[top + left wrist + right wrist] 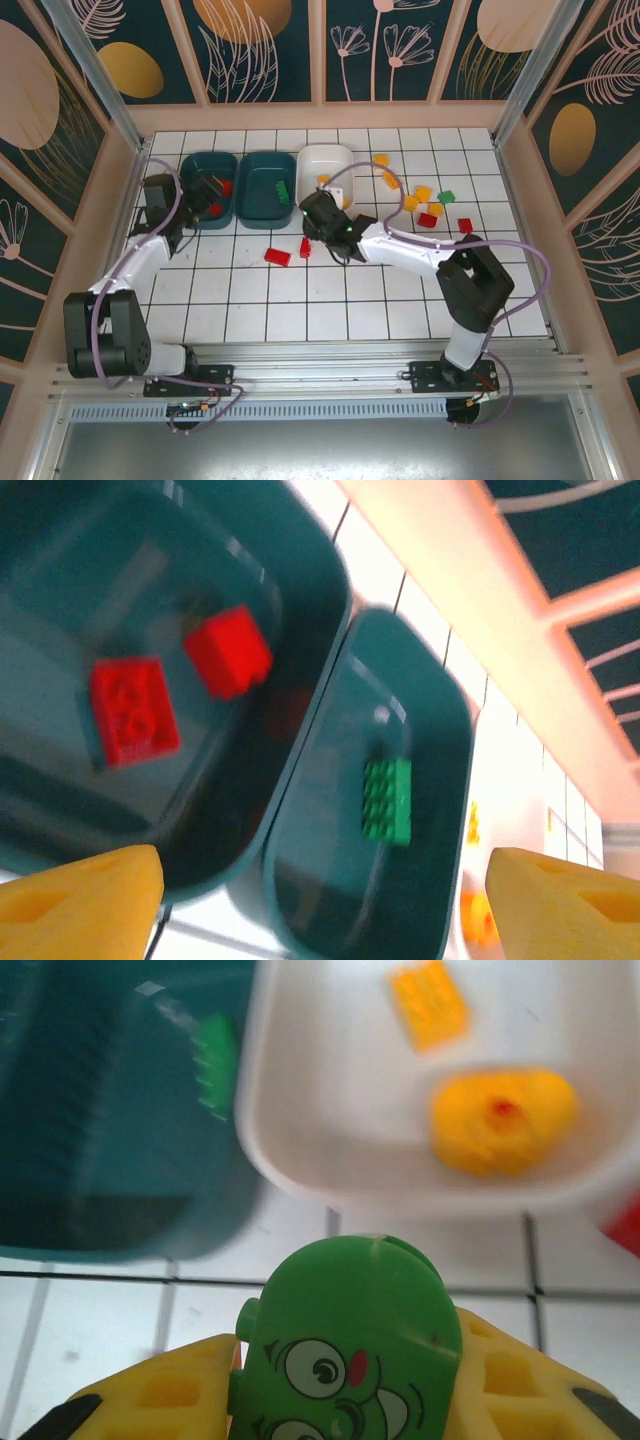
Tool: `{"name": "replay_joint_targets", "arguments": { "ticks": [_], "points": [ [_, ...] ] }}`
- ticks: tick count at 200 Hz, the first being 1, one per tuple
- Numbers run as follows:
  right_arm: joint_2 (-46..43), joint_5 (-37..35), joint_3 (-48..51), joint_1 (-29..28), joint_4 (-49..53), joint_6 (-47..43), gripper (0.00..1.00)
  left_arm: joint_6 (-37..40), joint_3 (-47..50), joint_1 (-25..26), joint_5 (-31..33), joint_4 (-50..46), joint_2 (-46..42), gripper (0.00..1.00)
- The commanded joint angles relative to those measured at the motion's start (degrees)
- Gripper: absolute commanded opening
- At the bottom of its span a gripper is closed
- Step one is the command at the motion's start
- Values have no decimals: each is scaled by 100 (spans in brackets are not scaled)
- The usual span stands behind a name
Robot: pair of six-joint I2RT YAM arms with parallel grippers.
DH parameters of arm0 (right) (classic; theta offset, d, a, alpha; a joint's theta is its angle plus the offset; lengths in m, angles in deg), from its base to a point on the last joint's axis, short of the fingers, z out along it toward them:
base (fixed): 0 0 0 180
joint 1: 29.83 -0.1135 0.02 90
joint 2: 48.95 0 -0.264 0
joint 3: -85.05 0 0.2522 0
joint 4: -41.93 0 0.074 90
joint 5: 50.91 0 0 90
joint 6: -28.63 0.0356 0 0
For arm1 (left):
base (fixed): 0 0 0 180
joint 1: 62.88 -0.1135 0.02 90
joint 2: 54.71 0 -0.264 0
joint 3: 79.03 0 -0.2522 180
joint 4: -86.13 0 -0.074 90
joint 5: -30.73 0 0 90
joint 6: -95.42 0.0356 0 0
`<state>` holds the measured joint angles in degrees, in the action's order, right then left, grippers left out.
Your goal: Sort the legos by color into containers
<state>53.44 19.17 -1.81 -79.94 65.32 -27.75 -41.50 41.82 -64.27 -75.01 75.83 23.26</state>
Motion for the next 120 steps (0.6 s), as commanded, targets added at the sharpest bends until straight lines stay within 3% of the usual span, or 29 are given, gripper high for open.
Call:
{"name": "replay_joint_targets", "arguments": {
  "ticks": [1,28,53,64,93,120],
  "points": [
    [820,335,-1024,-46,-238,-784,26,-315,669,231,-286,405,-431,84],
    [1748,460,-2255,-34,-25,-1140,30,-490,1197,576,-405,492,-838,84],
    [2395,508,-3313,48,499,-1227,55,-499,1293,946,-308,195,-1064,85],
    [2491,407,-3581,71,669,-1226,61,-536,1278,1104,-246,12,-1124,85],
    [2199,67,-3454,138,698,-1219,67,-1564,1576,1440,-188,174,-1405,79],
    [1544,-186,-2672,300,537,-1145,67,-2597,1643,1848,32,289,-1540,81]
  ]
}}
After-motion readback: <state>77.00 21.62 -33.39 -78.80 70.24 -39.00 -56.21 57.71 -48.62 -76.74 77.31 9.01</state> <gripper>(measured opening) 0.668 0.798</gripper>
